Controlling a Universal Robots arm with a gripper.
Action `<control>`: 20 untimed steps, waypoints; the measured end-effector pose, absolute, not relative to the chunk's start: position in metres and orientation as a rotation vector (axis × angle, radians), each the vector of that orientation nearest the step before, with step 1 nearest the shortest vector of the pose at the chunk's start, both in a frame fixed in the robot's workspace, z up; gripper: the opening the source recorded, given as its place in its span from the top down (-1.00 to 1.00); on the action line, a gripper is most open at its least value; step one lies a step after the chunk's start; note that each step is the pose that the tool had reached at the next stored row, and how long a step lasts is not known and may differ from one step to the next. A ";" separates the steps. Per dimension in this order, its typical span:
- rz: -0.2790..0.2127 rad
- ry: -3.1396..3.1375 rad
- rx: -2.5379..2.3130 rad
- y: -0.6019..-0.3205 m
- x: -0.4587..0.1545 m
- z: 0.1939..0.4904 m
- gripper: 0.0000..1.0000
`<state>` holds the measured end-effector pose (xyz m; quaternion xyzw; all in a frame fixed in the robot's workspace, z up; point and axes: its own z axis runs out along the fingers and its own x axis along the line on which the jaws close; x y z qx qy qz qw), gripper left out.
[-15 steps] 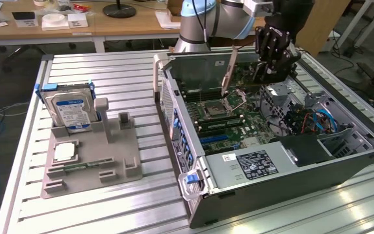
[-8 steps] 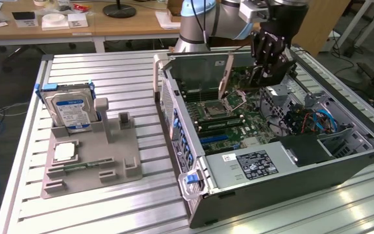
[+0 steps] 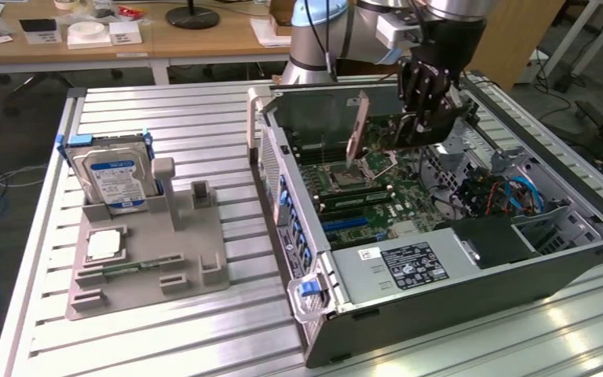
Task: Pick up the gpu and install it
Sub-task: 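Insert the gpu into the slot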
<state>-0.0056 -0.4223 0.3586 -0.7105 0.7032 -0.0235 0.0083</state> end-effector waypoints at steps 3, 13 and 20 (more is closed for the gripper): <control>-0.073 2.200 -2.218 -0.422 -0.013 0.355 0.44; -0.073 2.230 -2.188 -0.426 -0.019 0.341 0.44; -0.072 2.236 -2.181 -0.432 -0.025 0.333 0.44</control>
